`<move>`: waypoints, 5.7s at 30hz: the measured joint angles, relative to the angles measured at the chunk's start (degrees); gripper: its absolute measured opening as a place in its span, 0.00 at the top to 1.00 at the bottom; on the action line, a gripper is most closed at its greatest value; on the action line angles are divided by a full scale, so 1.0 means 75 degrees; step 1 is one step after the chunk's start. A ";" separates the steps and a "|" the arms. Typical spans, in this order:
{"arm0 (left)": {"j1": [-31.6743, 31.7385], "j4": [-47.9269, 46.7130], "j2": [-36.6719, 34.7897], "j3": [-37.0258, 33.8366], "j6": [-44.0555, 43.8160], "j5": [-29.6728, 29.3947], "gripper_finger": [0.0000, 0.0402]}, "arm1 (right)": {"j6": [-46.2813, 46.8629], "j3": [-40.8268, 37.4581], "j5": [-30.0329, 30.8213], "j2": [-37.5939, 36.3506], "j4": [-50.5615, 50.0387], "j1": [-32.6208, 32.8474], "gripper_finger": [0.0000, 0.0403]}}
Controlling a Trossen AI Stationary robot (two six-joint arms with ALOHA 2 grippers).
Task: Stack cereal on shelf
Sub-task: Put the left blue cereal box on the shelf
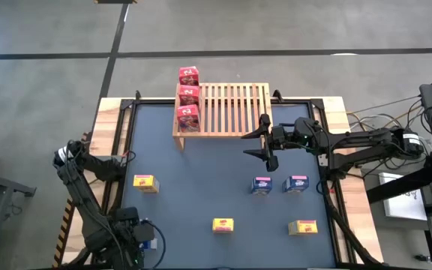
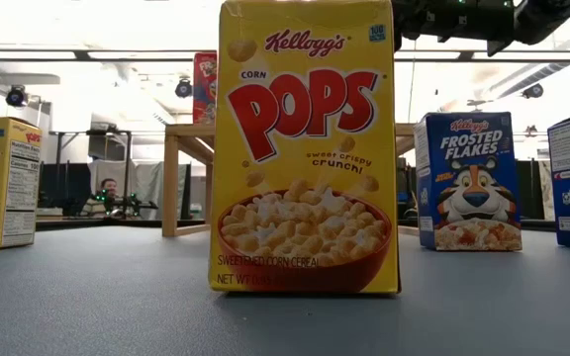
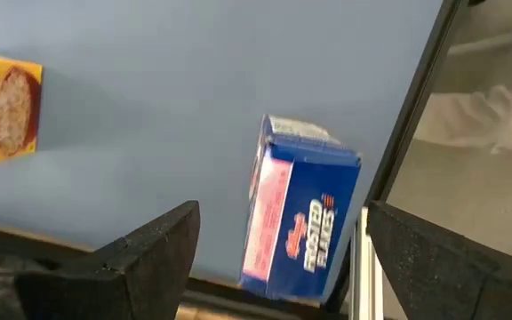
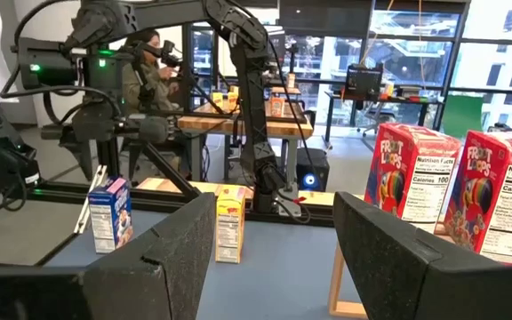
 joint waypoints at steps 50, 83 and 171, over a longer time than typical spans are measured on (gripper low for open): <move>-0.0069 0.2472 -0.0802 -0.2168 -0.0024 -0.0277 0.63 | 0.0353 0.0012 0.0003 0.0000 0.0169 0.0000 0.46; 0.1806 0.1046 -0.2095 -0.1231 0.2130 -0.4435 0.66 | 0.0564 0.0619 0.0004 0.0269 -0.0624 0.0980 0.46; 0.2912 0.1982 -0.1864 -0.0463 0.3800 -0.4842 0.57 | -0.0184 0.5703 0.0787 0.5356 -0.2868 0.2017 0.57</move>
